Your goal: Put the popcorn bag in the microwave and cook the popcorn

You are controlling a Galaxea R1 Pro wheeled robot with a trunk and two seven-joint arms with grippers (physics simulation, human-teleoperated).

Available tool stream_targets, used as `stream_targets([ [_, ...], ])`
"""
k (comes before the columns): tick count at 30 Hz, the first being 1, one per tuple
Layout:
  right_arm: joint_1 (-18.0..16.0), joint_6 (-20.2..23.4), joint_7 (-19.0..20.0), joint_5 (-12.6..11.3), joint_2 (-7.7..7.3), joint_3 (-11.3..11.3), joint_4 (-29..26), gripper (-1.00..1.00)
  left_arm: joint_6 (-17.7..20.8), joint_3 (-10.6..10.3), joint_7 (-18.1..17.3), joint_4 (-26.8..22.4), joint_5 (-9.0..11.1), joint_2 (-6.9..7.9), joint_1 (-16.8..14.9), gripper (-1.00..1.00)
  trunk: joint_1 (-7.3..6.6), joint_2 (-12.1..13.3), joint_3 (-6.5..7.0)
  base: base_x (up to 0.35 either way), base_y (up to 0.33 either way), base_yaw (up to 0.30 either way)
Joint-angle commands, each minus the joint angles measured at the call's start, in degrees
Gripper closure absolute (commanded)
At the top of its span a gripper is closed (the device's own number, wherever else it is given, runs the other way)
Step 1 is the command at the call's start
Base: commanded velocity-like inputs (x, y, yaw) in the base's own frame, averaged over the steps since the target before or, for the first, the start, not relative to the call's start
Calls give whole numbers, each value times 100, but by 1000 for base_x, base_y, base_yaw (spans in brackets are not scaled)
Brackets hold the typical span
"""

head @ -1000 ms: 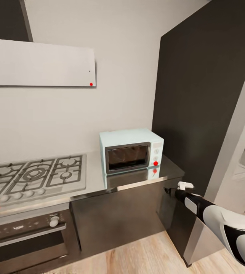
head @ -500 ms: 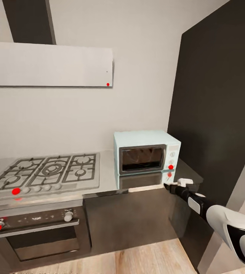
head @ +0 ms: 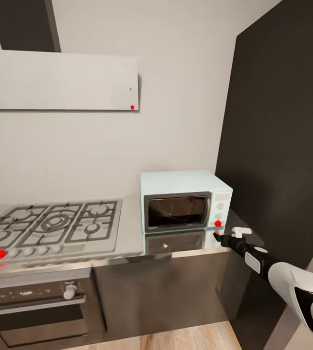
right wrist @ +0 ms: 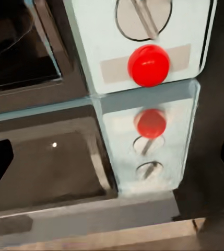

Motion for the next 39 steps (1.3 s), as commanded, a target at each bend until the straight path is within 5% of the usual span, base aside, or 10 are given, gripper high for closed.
stream_targets([
  [1,-3,-12,3,39,-7,-45,14,-100,21,18,-17,-11,9,3,-1,-100,3,-6,-9,213,-199,0],
  [16,-3,-9,-21,36,-8,-41,14,-100,-113,18,-17,-11,9,3,-1,-100,3,-6,-9,89,-41,0],
  [24,-3,-18,-831,35,-8,-27,14,-100,-113,18,-17,-11,9,3,-1,-100,3,-6,-9,151,-27,0],
  [39,2,-13,-911,35,-8,-2,24,-100,-113,18,-17,-11,9,4,-1,-100,3,-6,-9,3,-1,0],
])
